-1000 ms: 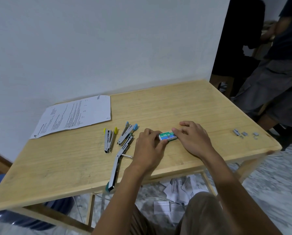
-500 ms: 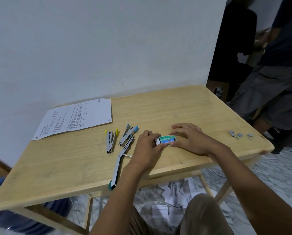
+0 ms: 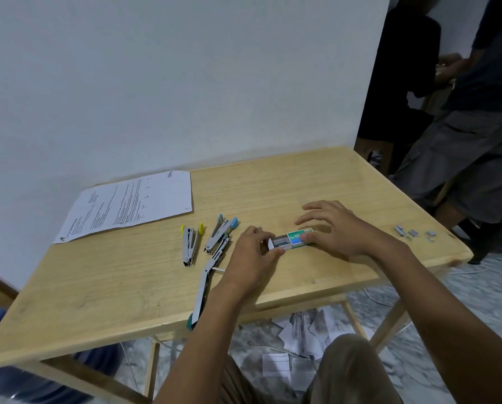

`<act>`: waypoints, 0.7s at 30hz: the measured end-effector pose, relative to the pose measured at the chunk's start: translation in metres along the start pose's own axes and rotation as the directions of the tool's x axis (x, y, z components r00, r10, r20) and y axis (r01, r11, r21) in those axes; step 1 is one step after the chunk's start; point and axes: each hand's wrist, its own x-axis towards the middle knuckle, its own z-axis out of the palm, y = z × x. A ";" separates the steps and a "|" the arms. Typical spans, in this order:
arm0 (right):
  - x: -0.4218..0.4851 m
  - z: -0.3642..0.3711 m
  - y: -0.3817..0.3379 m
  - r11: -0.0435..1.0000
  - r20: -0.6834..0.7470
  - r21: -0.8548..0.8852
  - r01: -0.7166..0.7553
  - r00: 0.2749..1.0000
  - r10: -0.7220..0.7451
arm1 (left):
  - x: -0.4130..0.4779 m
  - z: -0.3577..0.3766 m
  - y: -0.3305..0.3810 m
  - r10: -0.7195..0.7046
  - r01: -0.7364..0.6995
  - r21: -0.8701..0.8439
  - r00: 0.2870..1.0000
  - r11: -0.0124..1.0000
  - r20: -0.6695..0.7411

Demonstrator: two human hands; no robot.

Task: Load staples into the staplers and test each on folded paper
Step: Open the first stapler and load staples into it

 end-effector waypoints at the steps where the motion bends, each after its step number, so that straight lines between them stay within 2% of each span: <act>1: 0.002 0.002 -0.006 0.999 -0.020 -0.004 0.051 0.998 -0.051 | 0.000 0.000 0.000 0.004 -0.004 -0.001 1.000 1.000 -0.007; 4: 0.007 0.010 -0.026 0.986 0.030 -0.096 0.139 0.990 -0.137 | -0.001 0.000 0.000 0.018 -0.018 0.002 1.000 1.000 -0.011; 8: 0.020 0.013 -0.035 0.971 0.097 -0.210 0.111 0.991 -0.092 | -0.001 -0.001 0.001 0.026 -0.026 0.004 1.000 1.000 -0.006; 15: 0.043 0.024 -0.030 0.985 0.118 -0.169 -0.035 0.991 0.055 | 0.000 -0.002 0.001 0.017 -0.017 -0.006 1.000 1.000 -0.005; 21: 0.042 0.018 -0.036 0.993 0.098 -0.105 -0.054 0.993 0.064 | -0.001 -0.003 0.002 0.018 -0.018 -0.013 1.000 1.000 -0.003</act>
